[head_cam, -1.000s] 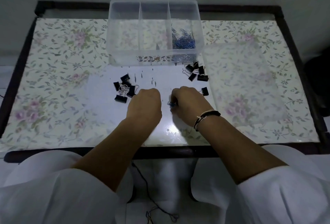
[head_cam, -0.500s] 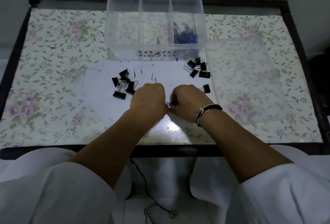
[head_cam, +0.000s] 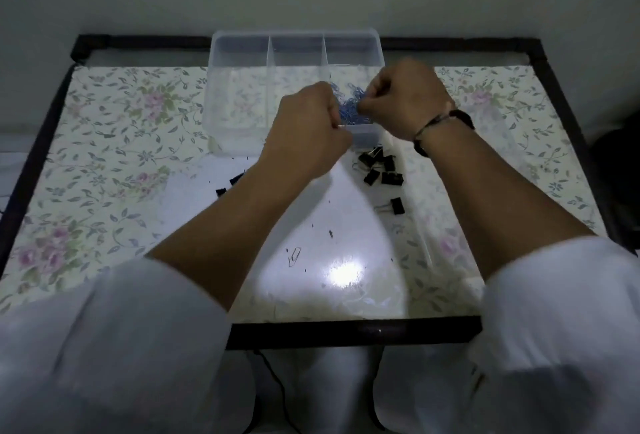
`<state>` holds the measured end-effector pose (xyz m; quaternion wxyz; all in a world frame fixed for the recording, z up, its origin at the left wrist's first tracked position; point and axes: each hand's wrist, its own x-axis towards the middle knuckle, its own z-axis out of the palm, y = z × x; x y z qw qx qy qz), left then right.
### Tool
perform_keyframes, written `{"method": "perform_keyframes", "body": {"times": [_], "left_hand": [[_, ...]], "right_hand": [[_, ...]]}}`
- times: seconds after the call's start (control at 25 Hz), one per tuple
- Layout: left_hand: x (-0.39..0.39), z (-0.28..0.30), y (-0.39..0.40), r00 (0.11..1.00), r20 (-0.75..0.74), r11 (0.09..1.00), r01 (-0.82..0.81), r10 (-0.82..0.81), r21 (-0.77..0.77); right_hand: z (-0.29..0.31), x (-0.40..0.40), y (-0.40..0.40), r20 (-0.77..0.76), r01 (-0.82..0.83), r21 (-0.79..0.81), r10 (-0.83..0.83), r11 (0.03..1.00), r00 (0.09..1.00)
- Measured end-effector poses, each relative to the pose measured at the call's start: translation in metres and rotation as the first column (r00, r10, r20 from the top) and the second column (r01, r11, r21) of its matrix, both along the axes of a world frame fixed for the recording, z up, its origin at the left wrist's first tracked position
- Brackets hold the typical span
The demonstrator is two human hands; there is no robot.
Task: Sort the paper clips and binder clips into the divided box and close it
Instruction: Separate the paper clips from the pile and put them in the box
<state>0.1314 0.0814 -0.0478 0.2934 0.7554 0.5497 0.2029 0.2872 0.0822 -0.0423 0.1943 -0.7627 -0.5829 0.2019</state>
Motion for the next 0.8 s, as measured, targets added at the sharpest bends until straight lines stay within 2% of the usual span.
{"method": "perform_keyframes", "body": {"times": [0.12,0.16,0.2,0.28,0.4,0.52,0.64,0.8], "left_hand": [[0.010,-0.003,0.017,0.997,-0.077,0.999,0.032,-0.030,0.036],[0.006,-0.004,0.014,0.995,-0.095,0.998,0.035,-0.031,0.044],[-0.002,-0.006,0.006,0.991,-0.130,0.998,0.045,-0.038,0.047],[-0.025,-0.016,-0.021,0.951,-0.294,0.995,0.094,-0.094,-0.014],[-0.059,-0.039,-0.066,0.841,-0.494,0.963,0.103,-0.219,-0.250],[-0.072,-0.055,-0.086,0.820,-0.532,0.958,0.064,-0.211,-0.280],[-0.068,-0.060,-0.089,0.859,-0.496,0.976,0.018,-0.127,-0.217],[-0.061,-0.058,-0.085,0.869,-0.473,0.974,0.038,-0.143,-0.224]], "right_hand": [[-0.003,0.005,0.021,0.145,0.000,-0.076,0.011,0.997,0.989],[-0.003,0.005,0.016,0.156,0.008,-0.057,0.001,0.998,0.988],[0.000,0.004,0.005,0.128,0.015,-0.022,-0.012,1.000,0.992],[0.006,-0.006,-0.034,0.003,0.044,0.029,-0.044,0.999,0.999],[0.000,-0.026,-0.090,-0.164,0.037,-0.039,-0.043,0.999,0.986],[-0.014,-0.031,-0.102,-0.180,0.006,-0.120,-0.028,0.993,0.983],[-0.021,-0.027,-0.093,-0.156,0.031,-0.105,-0.047,0.994,0.987],[-0.029,-0.013,-0.085,-0.135,0.070,-0.115,-0.085,0.991,0.987]]}}
